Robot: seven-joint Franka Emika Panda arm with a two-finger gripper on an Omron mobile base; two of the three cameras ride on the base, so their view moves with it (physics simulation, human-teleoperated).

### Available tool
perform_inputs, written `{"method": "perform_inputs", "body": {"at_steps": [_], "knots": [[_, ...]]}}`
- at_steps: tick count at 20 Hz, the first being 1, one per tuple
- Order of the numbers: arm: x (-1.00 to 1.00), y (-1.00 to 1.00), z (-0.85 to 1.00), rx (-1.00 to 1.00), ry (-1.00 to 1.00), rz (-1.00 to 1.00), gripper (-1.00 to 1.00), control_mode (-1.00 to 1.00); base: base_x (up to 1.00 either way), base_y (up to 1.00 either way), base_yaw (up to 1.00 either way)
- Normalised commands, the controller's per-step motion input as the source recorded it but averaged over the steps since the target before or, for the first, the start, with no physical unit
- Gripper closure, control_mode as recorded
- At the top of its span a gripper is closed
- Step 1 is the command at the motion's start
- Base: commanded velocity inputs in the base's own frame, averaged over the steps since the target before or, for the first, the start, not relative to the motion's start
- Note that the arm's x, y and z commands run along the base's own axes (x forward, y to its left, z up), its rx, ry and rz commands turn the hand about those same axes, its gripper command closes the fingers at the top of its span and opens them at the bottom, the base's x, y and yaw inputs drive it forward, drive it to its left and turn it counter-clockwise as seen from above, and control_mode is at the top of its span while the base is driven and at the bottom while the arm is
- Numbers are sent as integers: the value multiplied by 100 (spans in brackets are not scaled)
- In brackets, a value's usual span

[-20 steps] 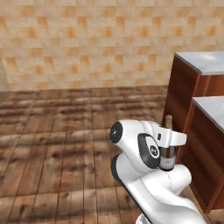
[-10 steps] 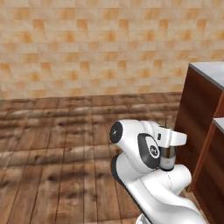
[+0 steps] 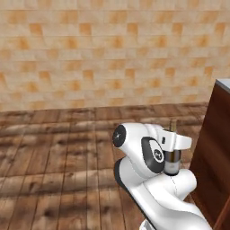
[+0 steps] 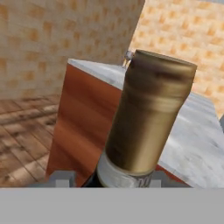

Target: There is a wine glass and glass cup on the dining counter. Place the wine bottle next to the wine glass and the juice bottle next to the glass cup.

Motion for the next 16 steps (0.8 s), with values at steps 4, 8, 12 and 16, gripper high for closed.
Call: {"method": "perform_inputs", "body": {"at_steps": [4, 8, 12, 16], "knots": [[0, 0, 0, 0, 0, 0, 100, 100, 94, -9, 0], [0, 0, 0, 0, 0, 0, 100, 100, 72, -9, -19], [0, 0, 0, 0, 0, 0, 100, 100, 49, -2, -45], [0, 0, 0, 0, 0, 0, 100, 100, 50, -1, -44]]}}
